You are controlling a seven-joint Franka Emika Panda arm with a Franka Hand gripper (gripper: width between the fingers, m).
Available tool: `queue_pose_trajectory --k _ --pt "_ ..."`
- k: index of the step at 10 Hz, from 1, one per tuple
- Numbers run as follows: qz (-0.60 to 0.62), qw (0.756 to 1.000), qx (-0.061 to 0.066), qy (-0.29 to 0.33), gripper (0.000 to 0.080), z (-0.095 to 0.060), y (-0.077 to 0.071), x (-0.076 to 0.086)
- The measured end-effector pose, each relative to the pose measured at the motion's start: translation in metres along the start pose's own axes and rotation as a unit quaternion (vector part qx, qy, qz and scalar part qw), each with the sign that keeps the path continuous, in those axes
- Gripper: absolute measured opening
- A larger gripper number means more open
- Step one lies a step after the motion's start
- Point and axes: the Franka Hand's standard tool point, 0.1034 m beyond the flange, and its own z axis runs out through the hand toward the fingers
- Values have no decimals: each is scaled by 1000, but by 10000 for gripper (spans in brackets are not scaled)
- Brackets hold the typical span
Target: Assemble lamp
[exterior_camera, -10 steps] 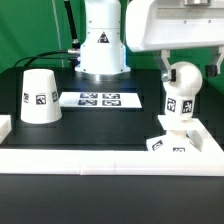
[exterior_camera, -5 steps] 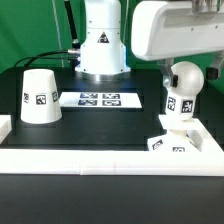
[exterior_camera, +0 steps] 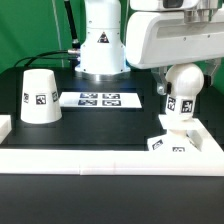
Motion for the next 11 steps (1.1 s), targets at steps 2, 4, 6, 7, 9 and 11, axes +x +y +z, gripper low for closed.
queue_pose_trajectory --k 2,4,6,7,9,11 --pt "0 1000 -1 2 577 -2 1 2" --pt "0 1000 -1 2 578 -2 1 2" --pt "3 1000 -1 2 578 -2 1 2" --pt "3 1000 -1 2 578 -2 1 2" --pt "78 997 2 3 579 -2 1 3" --pt "201 980 13 3 580 -1 3 1"
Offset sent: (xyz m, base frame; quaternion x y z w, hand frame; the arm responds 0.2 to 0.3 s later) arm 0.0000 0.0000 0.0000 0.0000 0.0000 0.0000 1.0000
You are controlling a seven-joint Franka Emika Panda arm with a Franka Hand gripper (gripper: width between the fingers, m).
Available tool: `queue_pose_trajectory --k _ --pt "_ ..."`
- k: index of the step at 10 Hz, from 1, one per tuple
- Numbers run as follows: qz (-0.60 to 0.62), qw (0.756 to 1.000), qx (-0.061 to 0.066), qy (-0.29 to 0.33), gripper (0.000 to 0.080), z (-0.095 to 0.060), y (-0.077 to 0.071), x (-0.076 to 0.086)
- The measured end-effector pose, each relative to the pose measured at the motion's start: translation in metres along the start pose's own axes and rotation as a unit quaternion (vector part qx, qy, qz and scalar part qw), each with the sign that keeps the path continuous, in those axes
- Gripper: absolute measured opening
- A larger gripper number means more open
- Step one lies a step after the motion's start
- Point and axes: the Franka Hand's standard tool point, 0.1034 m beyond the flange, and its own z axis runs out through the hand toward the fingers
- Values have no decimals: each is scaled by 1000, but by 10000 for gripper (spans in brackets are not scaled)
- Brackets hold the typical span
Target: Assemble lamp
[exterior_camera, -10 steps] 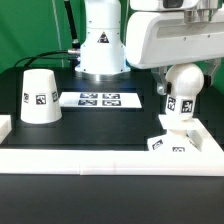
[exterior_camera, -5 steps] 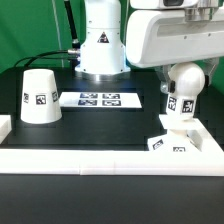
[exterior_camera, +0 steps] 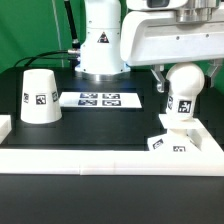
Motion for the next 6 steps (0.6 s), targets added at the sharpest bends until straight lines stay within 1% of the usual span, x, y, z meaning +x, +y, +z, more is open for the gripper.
queue_pose_trajectory --k 2,3,5,6 --pt "122 993 8 -2 580 0 2 0" --pt "148 989 8 -2 580 0 2 0" --pt "257 966 6 -7 580 1 1 -1" --pt "289 957 5 -9 580 1 0 -2"
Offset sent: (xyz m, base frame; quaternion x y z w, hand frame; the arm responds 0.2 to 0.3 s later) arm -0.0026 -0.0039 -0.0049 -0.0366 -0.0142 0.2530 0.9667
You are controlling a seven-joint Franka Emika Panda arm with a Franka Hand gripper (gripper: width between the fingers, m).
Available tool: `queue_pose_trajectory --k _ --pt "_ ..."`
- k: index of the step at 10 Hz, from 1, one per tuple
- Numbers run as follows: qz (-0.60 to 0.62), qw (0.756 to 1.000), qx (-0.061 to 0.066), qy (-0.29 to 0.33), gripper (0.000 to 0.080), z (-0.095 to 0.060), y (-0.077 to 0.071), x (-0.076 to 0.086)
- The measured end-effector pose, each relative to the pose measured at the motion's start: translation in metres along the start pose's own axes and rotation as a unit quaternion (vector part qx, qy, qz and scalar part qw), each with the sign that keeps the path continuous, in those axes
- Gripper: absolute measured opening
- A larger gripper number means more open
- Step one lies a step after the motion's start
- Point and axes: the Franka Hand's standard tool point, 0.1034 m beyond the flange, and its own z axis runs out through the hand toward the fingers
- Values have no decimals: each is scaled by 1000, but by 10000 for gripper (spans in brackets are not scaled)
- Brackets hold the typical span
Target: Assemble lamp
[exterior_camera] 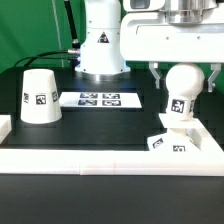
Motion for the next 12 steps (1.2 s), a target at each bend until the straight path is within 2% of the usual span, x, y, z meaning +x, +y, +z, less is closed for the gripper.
queue_pose_trajectory --k 5,7,8,9,12 --pt "186 982 2 -4 580 -1 -4 -2" --pt "208 978 5 -7 580 -1 -4 -2" --pt "206 979 5 -7 580 -1 -4 -3" --pt "193 981 6 -7 669 0 -4 -3" --pt "73 997 -1 -9 698 0 0 -1"
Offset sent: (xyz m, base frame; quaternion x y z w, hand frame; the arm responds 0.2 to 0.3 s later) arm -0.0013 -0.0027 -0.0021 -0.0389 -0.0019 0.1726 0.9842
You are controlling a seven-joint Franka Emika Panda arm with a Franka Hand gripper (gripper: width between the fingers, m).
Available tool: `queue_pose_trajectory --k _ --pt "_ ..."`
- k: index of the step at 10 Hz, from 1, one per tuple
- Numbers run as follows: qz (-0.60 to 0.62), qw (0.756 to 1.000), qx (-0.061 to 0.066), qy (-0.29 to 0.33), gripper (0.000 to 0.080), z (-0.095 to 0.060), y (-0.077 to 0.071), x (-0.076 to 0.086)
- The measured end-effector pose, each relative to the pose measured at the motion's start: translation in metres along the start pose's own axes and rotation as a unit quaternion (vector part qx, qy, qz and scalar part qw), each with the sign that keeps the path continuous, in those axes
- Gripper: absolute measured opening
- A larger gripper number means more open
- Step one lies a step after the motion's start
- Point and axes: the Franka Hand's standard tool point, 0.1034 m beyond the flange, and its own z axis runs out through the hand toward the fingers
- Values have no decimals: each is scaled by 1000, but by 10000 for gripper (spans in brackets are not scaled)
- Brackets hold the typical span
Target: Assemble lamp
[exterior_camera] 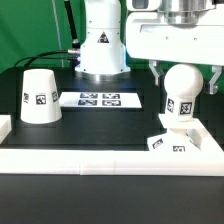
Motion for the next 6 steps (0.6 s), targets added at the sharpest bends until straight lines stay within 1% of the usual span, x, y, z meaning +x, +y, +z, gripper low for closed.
queue_pose_trajectory --k 3,4,6 --pt "-128 992 -3 2 698 0 0 -1" --pt "-182 983 -5 2 698 0 0 0" --pt "-290 957 -14 8 698 -2 -3 2"
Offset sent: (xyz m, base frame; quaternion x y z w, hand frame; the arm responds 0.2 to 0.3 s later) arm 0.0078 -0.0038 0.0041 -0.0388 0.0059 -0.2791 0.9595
